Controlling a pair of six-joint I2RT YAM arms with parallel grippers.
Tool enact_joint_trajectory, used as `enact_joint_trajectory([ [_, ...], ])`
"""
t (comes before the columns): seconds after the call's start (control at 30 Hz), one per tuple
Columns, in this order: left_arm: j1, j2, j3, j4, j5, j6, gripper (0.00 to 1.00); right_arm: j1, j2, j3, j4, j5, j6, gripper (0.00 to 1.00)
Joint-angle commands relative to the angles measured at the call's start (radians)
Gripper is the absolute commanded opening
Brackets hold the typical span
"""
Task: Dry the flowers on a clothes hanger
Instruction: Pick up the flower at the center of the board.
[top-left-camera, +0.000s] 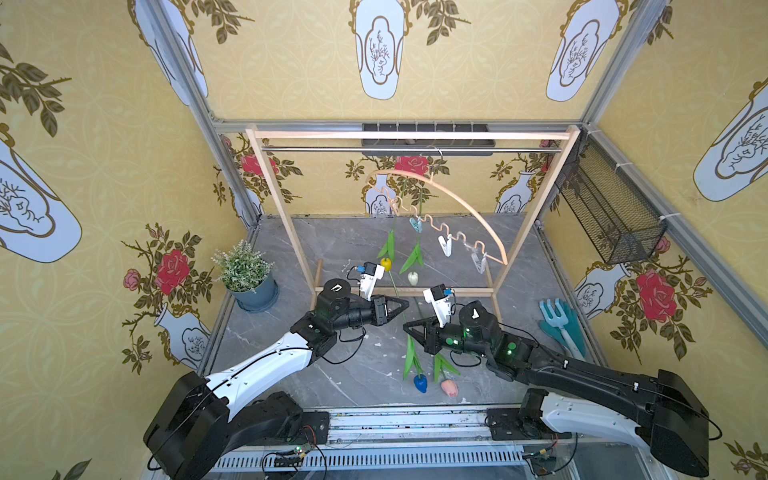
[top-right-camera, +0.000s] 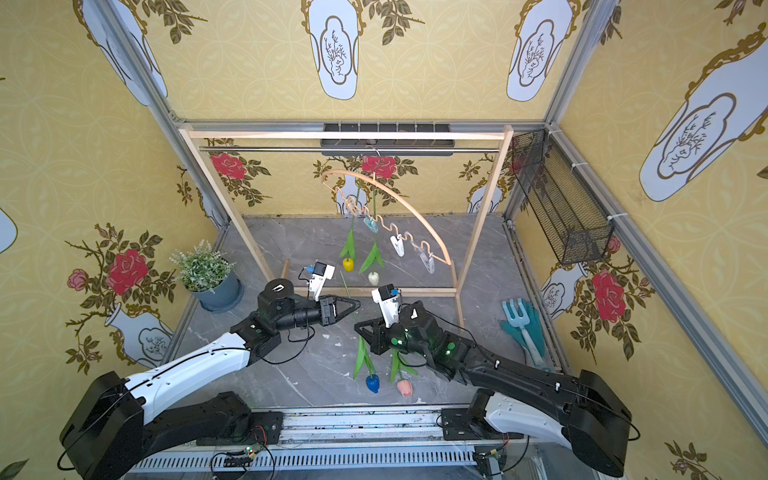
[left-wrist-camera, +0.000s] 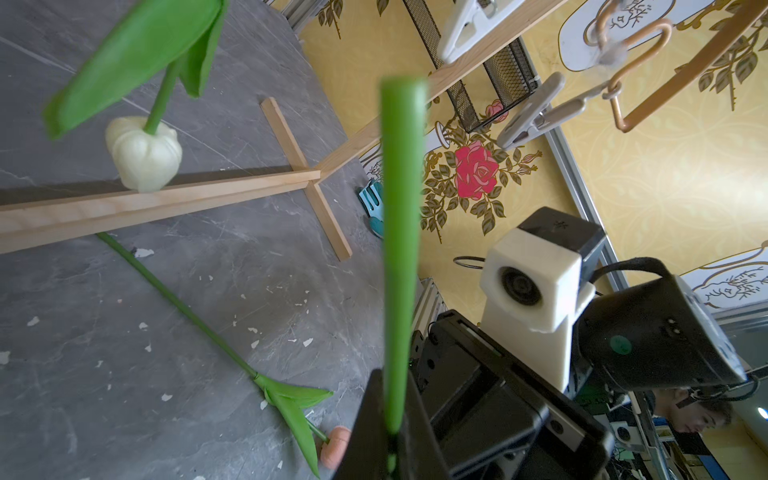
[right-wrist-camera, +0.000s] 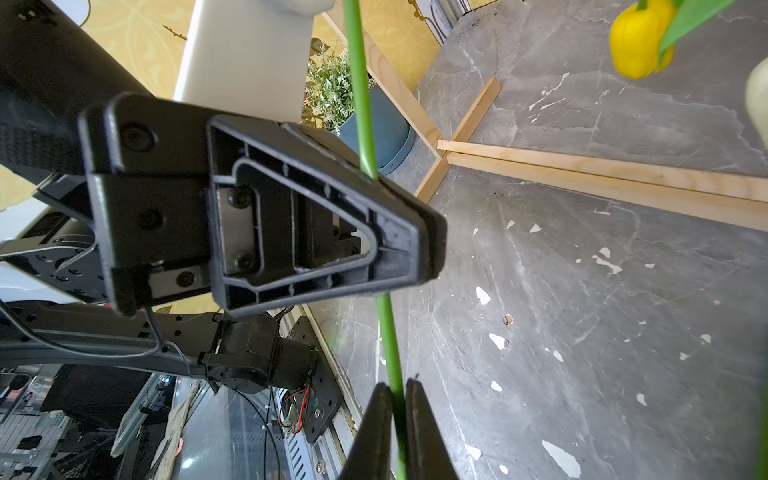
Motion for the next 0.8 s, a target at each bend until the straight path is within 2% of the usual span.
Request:
enact_joint_trajectory([
  [0.0, -0.001, 0.003, 0.008, 0.033, 0.015, 0.013, 0.00, 0.000, 0.002, 0.005, 0.026, 0.004, -0.001, 0.05],
  [0.1, -0.001, 0.001, 0.018, 0.008, 0.007, 0.035, 0.00, 0.001, -0.001, 0.005, 0.018, 0.009, 0.000, 0.00],
  [0.17, -0.002, -0.004, 0.038, -0.045, -0.008, 0.071, 0.00, 0.000, 0.000, 0.005, 0.012, 0.011, 0.001, 0.00],
  [0.37, -0.001, -0.014, 0.150, -0.307, -0.102, 0.274, 0.00, 0.027, 0.038, 0.027, -0.036, 0.032, -0.008, 0.00],
  [0.5, -0.001, 0.003, 0.214, -0.417, -0.118, 0.353, 0.00, 0.054, 0.050, 0.037, -0.059, 0.069, -0.011, 0.00],
  [0.57, -0.002, 0.002, 0.222, -0.425, -0.116, 0.360, 0.31, 0.057, 0.044, 0.034, -0.067, 0.079, -0.006, 0.00],
  [0.6, -0.001, -0.005, 0.220, -0.423, -0.123, 0.360, 0.43, 0.059, 0.037, 0.031, -0.072, 0.084, -0.005, 0.00],
  [0.67, -0.001, -0.022, 0.221, -0.413, -0.159, 0.360, 0.56, 0.060, 0.016, 0.017, -0.084, 0.100, 0.002, 0.00],
  [0.77, 0.005, -0.048, 0.241, -0.416, -0.197, 0.360, 0.63, 0.060, -0.031, -0.014, -0.120, 0.135, 0.022, 0.00],
])
